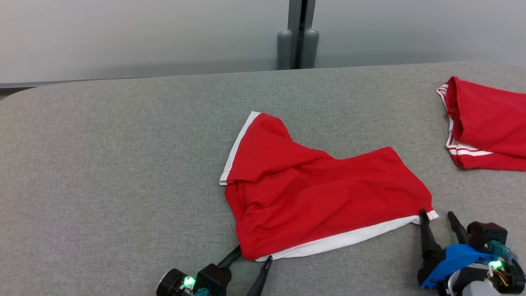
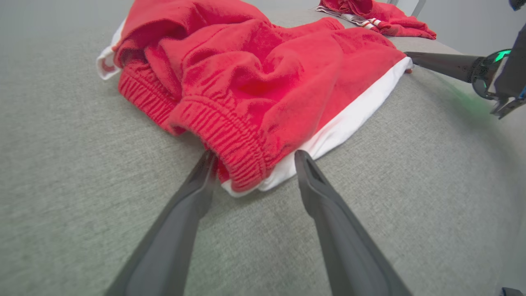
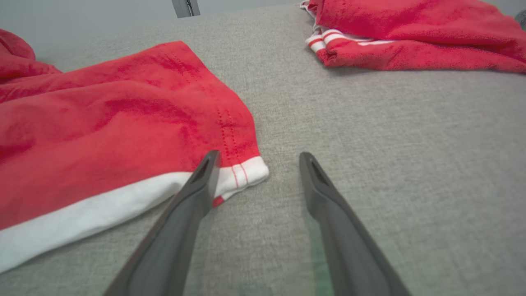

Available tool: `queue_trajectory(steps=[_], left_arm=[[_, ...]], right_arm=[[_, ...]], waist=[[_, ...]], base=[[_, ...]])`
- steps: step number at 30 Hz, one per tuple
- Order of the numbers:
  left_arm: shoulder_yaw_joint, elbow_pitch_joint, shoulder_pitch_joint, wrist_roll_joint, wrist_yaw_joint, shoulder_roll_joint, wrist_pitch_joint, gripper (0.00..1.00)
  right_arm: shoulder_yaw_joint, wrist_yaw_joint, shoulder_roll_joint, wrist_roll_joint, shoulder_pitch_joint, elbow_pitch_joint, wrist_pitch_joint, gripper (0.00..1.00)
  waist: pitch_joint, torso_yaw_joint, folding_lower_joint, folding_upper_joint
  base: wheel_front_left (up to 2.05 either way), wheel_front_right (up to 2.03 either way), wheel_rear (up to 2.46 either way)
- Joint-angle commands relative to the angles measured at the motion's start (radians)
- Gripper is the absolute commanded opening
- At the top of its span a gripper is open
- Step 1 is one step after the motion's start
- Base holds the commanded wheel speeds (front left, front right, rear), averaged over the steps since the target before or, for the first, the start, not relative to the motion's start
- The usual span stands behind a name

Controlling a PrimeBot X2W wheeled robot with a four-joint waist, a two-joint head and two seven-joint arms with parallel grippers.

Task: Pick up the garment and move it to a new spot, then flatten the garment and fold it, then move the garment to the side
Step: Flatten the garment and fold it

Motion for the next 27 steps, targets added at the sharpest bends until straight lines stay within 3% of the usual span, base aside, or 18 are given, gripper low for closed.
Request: queue_trajectory(steps=[1,8,9,10,11,18,27], left_arm=[[-0.005,0.009,-0.02,-0.004,-0.001,-0.005,-0.005,1.0],[-0.062,0.057,-0.062,-0.023,-0.001,-0.02,-0.004,1.0],[-0.066,0.065,-0.067,-0.027,-0.001,-0.022,-0.005,0.93],[-0.071,0.074,-0.073,-0.031,-0.001,-0.024,-0.004,0.37],[-0.077,0.081,-0.079,-0.036,-0.001,-0.025,-0.005,0.0],[-0.065,0.064,-0.073,-0.058,-0.001,-0.025,-0.005,0.0],[0.004,-0.085,-0.057,-0.082,-0.001,0.017,-0.005,0.0]], right_arm=[[0.008,0.0,0.001,0.006,-0.022,0.017,-0.006,1.0],[0.047,0.0,0.011,0.033,-0.046,0.038,-0.007,1.0],[0.055,0.0,0.012,0.04,-0.045,0.038,-0.007,0.96],[0.063,0.0,0.013,0.045,-0.044,0.037,-0.007,0.33],[0.07,0.0,0.014,0.051,-0.041,0.037,-0.007,0.0],[0.115,0.0,0.016,0.098,0.01,-0.019,-0.007,0.0],[0.211,0.0,0.018,0.175,0.069,-0.22,-0.007,0.0]], waist=[[0.004,0.0,0.0,-0.0001],[0.018,-0.005,0.0,-0.0001],[0.019,-0.006,0.0,-0.0001],[0.019,-0.007,0.0,-0.0001],[0.018,-0.007,0.0,-0.0001],[-0.005,-0.006,0.0,-0.0001],[-0.031,0.001,0.0,-0.0001]], base=[[0.0,0.0,0.0],[0.0,0.0,0.0],[0.0,0.0,0.0],[0.0,0.0,0.0],[0.0,0.0,0.0],[0.0,0.0,0.0],[0.0,0.0,0.0]])
